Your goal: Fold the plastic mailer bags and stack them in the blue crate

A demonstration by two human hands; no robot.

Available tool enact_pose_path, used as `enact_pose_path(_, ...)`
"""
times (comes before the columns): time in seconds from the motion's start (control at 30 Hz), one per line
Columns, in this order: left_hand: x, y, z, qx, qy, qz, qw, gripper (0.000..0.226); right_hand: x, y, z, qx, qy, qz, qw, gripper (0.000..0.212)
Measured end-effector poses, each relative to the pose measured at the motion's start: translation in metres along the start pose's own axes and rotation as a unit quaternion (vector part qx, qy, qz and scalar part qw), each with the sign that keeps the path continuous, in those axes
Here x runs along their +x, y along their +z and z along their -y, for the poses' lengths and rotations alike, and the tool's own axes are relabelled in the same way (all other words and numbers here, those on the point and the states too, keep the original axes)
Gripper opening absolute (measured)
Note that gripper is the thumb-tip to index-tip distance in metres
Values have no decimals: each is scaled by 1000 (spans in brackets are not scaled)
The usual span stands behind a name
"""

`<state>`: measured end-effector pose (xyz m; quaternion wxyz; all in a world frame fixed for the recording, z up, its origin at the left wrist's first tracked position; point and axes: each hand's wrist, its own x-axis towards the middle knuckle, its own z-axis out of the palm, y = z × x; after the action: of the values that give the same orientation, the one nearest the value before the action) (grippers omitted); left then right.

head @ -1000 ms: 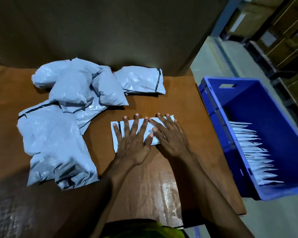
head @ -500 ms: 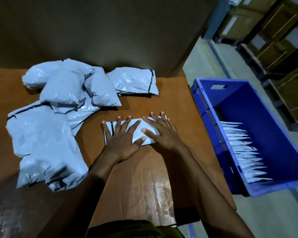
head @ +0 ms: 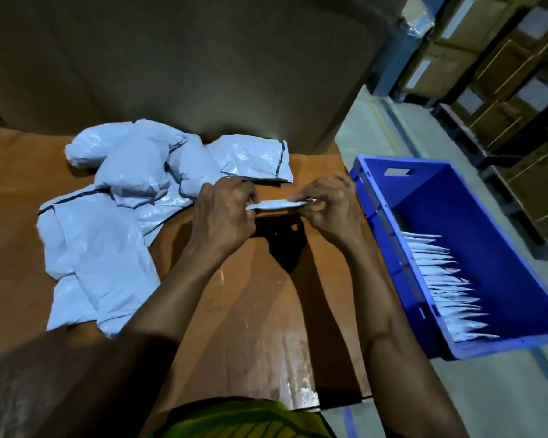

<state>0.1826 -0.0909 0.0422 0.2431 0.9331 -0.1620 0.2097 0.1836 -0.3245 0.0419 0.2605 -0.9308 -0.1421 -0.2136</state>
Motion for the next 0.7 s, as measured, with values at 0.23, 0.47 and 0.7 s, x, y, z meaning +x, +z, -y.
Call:
enact_pose_path(0.23,-85,57,22,-12,112,-65,991,10,-92,40,-21,-69,-73,-113,988,23)
enact_pose_path(0.47,-108,57,27,-66,96,25,993,14,-126,41,7,-35,53,-95,994,14)
enact_pose_path(0.7,-82,70,-13,-83,96,19,992,18,-123,66,22,-24,147,-83,985,16)
